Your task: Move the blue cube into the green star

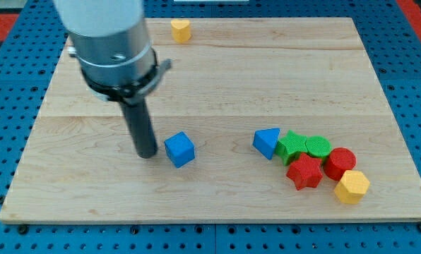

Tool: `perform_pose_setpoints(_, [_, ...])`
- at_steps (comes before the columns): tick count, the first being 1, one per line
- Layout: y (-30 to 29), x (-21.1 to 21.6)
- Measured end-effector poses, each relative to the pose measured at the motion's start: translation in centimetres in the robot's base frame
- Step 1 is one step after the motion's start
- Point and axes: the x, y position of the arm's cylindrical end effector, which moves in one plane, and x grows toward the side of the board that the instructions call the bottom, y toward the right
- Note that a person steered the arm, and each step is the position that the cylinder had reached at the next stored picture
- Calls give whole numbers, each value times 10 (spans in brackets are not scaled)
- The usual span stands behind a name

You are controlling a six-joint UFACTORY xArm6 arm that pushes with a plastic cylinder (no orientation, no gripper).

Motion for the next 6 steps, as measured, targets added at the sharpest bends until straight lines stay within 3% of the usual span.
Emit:
perform_pose_setpoints(2, [110, 5])
perform_pose_setpoints(4, [72, -23])
perform_pose_setpoints(6, [177, -27])
